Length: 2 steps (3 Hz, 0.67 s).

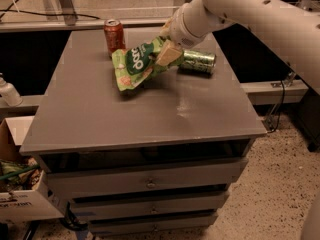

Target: Move green rice chip bag near coke can

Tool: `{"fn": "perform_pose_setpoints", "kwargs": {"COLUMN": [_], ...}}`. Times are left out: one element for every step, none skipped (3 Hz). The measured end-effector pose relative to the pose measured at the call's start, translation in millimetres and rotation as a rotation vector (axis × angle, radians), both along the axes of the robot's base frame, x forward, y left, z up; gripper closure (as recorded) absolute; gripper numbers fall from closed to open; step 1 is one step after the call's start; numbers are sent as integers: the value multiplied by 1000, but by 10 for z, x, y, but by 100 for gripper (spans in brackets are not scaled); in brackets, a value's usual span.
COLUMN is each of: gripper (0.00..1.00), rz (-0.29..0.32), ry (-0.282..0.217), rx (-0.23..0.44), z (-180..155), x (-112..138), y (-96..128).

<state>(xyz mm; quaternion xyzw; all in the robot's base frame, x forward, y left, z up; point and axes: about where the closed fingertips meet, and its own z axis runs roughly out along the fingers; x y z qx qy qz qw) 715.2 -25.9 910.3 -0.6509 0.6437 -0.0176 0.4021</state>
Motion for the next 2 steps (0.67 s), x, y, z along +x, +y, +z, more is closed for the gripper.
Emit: {"fn": "perform_pose_setpoints", "kwargs": {"gripper": [100,100], "rz": [-27,-47], "ry": [-18,-39], "rx": [-48,-83], "z": [-24,-11], "x": [250,521], "y": [-115,-166]}}
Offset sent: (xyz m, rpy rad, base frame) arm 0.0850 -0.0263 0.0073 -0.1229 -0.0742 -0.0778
